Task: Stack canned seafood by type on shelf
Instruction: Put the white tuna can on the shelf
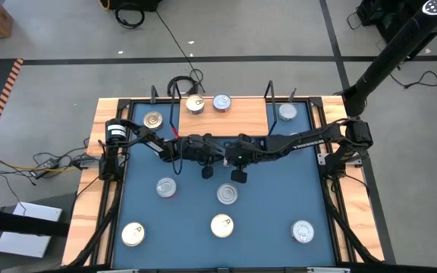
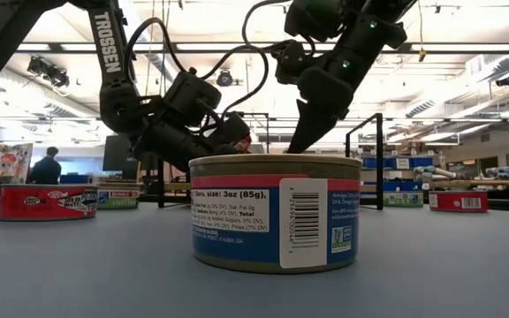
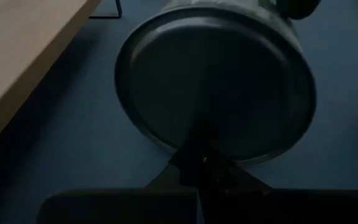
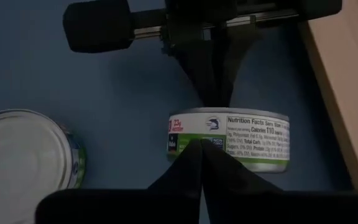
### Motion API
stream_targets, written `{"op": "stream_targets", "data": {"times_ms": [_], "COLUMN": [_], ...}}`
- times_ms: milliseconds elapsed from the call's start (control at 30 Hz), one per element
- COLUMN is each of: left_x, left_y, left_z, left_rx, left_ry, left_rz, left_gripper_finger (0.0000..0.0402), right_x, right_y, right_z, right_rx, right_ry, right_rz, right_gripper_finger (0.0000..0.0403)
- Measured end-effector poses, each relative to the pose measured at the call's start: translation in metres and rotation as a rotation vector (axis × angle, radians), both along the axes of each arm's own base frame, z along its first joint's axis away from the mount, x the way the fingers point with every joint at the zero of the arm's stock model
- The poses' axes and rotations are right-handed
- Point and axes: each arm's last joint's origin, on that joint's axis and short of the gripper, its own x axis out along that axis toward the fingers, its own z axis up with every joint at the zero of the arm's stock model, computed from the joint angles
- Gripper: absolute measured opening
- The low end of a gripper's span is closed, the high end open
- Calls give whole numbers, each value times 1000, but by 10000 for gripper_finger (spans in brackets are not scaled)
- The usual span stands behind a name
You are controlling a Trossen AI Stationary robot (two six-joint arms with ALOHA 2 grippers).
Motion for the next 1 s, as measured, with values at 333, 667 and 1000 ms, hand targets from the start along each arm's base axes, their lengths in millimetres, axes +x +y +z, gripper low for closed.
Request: {"op": "stream_targets", "data": {"times_ms": [333,667,1000], "left_x": [0,-9,-20], "left_y": [0,5,8], "left_z": [0,16,23], "left_rx": [2,30,39], "left_ry": [2,-36,-50], "left_rz": [4,17,30], "left_gripper_finger": [1,1,1], "right_x": [2,3,10], "right_y": [-6,-7,-3], "right_z": [0,2,34], "right_rx": [4,-1,-198], "right_ry": [-19,-28,73], "right_rz": [-6,-3,163], "right_gripper_finger": [47,74,159]}}
